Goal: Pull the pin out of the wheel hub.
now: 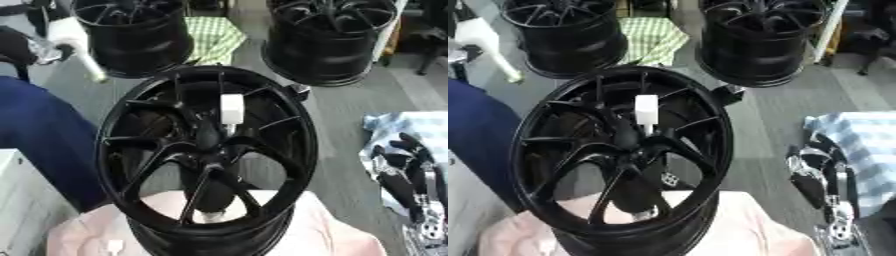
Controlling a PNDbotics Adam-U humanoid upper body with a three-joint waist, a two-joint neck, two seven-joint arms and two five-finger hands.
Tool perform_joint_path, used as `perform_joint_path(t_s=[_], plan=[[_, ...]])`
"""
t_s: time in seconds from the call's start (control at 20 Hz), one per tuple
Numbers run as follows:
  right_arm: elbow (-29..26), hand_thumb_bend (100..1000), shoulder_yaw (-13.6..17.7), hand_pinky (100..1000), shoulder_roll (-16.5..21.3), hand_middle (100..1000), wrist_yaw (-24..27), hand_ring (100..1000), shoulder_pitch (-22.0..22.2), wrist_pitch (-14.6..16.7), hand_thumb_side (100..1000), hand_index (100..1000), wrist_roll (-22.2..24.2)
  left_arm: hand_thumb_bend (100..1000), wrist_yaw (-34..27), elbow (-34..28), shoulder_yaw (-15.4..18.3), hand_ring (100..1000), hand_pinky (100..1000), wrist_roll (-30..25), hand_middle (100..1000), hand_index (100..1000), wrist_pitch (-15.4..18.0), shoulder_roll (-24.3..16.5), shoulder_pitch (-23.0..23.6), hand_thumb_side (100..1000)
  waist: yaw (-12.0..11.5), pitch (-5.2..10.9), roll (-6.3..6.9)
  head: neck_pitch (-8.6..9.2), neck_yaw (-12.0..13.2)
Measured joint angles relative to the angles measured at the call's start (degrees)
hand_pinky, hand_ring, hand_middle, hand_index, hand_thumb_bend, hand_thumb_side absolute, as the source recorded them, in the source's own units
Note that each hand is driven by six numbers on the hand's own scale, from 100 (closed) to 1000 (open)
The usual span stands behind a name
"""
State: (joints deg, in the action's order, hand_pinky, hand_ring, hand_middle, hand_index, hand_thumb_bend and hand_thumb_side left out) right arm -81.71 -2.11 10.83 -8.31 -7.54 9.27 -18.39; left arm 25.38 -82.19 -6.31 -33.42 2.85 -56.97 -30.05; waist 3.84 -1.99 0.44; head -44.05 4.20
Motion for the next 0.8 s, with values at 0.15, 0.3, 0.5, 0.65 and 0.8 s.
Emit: perform_joint_path(t_s=[0.15, 0.3, 0.5, 0.65, 0.8], plan=[[0.0, 249, 0.0, 726, 0.0, 741, 0.1, 663, 0.0, 0.0, 302, 880, -0.1, 321, 2.5, 4.2, 2.9, 615, 698, 1.9, 641, 768, -2.1, 1.6, 5.9, 358, -0.1, -0.08, -0.18, 0.03, -0.2], [0.0, 249, 0.0, 726, 0.0, 741, 0.2, 663, 0.0, 0.0, 302, 880, -0.1, 369, 6.8, 9.8, 5.5, 666, 724, 4.1, 713, 822, -4.5, 5.3, 10.3, 380, -0.1, -0.17, -0.37, 0.04, -0.4], [0.0, 248, 0.0, 725, 0.0, 742, 0.2, 663, 0.0, 0.0, 302, 879, -0.1, 623, 10.2, 13.9, 7.1, 757, 798, 5.8, 814, 915, -5.1, 7.7, 11.4, 509, -0.1, -0.27, -0.55, 0.07, -0.6], [0.0, 247, 0.4, 725, -0.1, 741, 0.4, 663, -0.2, -0.2, 302, 879, -0.3, 605, 10.3, 16.6, 9.6, 732, 781, 7.4, 781, 890, -6.2, 9.9, 14.1, 517, -0.9, -0.86, -1.34, 0.33, -1.4], [0.0, 246, 0.4, 725, -0.3, 741, 0.4, 663, -0.4, -0.1, 303, 879, -0.4, 544, 8.5, 17.8, 13.7, 709, 774, 10.0, 739, 864, -8.5, 14.3, 17.8, 531, -0.7, -0.86, -1.9, 0.35, -1.3]])
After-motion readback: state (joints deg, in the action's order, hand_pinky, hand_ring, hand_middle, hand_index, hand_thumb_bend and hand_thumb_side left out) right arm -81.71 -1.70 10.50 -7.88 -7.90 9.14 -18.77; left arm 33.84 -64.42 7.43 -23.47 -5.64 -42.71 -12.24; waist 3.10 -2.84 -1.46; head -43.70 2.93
